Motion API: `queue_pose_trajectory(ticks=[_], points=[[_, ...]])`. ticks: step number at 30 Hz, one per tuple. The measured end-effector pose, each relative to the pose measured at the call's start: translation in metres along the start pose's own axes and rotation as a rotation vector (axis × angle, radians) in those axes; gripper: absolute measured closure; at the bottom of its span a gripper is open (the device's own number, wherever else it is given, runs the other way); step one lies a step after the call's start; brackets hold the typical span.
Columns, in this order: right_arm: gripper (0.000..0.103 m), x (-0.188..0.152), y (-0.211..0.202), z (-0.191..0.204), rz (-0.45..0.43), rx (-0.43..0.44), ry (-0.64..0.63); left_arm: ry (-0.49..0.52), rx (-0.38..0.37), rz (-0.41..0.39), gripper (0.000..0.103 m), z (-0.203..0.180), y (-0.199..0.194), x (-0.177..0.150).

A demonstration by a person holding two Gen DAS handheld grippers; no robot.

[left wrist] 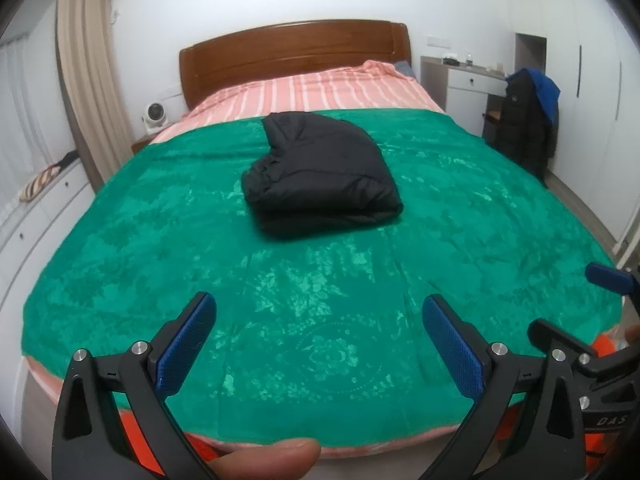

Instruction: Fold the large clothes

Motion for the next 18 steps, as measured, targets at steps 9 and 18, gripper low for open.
queue_pose_trajectory(ticks=[9, 18], points=[[0.0, 0.0098, 0.0015, -0.0019, 0.007, -0.064, -0.005, -0.016, 0.014, 0.026, 0.0, 0.0059, 0.004, -0.0049], [0.0, 0.0126, -0.0011, -0.0059, -0.002, -0.124, -0.028, -0.033, 0.01, 0.054, 0.0, 0.0105, 0.0081, -0.0047]])
Point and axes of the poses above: each gripper's, at about its wrist camera, not at the fingertips, and y roughly the way its jaws point, z to its left, x to its top, the point moved 6 cm from there along y, roughly the way its jaws point, and after that the axes turned 3 degrees about -x, right-handed, at the moved point
